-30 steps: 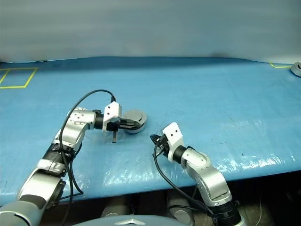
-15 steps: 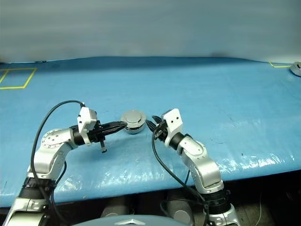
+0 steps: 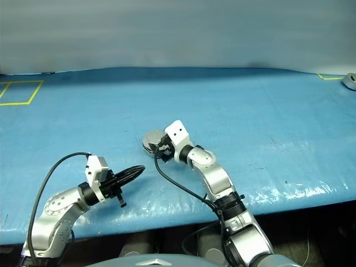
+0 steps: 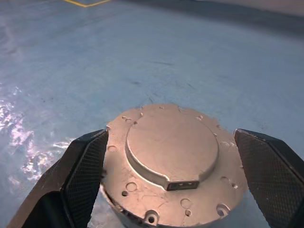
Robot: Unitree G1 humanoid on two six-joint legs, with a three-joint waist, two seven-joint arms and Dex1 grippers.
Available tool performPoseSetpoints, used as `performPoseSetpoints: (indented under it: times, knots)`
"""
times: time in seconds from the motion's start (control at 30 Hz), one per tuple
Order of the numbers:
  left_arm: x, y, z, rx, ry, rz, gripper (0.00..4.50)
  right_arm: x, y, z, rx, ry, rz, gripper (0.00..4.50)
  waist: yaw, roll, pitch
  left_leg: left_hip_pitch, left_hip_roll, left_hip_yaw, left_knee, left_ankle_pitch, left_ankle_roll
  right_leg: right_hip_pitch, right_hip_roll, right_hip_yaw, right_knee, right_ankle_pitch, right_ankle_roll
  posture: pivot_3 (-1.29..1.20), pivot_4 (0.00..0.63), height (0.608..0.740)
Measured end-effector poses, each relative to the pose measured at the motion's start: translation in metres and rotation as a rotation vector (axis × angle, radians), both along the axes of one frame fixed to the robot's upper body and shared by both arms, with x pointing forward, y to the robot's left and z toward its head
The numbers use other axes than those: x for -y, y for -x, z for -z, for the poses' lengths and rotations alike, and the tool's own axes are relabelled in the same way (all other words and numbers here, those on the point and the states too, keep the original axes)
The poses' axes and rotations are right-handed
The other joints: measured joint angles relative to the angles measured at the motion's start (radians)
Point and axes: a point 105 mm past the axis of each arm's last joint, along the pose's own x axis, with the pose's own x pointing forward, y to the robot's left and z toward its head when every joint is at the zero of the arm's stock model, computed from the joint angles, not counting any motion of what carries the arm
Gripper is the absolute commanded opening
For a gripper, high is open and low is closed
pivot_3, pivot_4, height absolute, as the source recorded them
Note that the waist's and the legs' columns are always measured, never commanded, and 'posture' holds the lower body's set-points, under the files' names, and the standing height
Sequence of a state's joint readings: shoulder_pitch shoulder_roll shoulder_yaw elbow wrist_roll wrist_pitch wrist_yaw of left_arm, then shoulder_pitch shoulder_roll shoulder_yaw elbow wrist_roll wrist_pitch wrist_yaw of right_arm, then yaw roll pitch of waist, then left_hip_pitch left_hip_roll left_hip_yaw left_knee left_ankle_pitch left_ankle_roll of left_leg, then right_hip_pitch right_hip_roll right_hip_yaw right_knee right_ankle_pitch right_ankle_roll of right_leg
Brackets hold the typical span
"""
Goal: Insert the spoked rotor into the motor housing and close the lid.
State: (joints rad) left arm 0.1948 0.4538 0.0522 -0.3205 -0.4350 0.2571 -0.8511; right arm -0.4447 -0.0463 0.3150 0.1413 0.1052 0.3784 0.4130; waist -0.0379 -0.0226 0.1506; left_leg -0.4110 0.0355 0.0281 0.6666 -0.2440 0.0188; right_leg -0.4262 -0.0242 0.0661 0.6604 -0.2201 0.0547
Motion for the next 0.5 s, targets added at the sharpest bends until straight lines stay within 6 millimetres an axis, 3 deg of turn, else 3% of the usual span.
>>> performPoseSetpoints:
  times: [0.27, 0.37, 0.47, 0.5]
  knots:
    - [0.003, 0.001, 0.003, -0.007, 0.002, -0.004, 0.00, -0.003, -0.002, 0.011, -0.010, 0.037, 0.001, 4.46, -0.003, 0.000, 0.000, 0.000, 0.000, 0.001, -0.001, 0.000, 0.000, -0.001, 0.000, 0.000, 0.000, 0.000, -0.001, 0.00, 0.150, 0.740]
    - [0.005, 0.000, 0.002, -0.002, 0.004, 0.001, 0.00, -0.007, 0.000, 0.012, 0.005, 0.042, -0.006, 3.93, -0.005, 0.000, 0.000, 0.001, 0.000, 0.001, -0.001, 0.000, 0.000, -0.001, 0.000, 0.000, 0.000, 0.000, -0.002, 0.00, 0.150, 0.740]
    - [0.006, -0.002, -0.001, 0.011, 0.004, 0.005, 0.00, -0.014, 0.004, 0.012, 0.011, 0.023, -0.025, 3.05, -0.007, 0.000, 0.000, 0.001, 0.000, 0.001, -0.001, 0.000, 0.000, -0.001, 0.001, 0.000, 0.000, 0.000, -0.002, 0.00, 0.150, 0.740]
    - [0.006, -0.002, -0.001, 0.011, 0.004, 0.007, 0.00, -0.015, 0.005, 0.012, 0.005, 0.012, -0.025, 3.04, -0.009, 0.000, 0.000, 0.001, 0.000, 0.001, -0.001, 0.000, 0.000, -0.001, 0.001, 0.000, 0.000, 0.000, -0.002, 0.00, 0.150, 0.740]
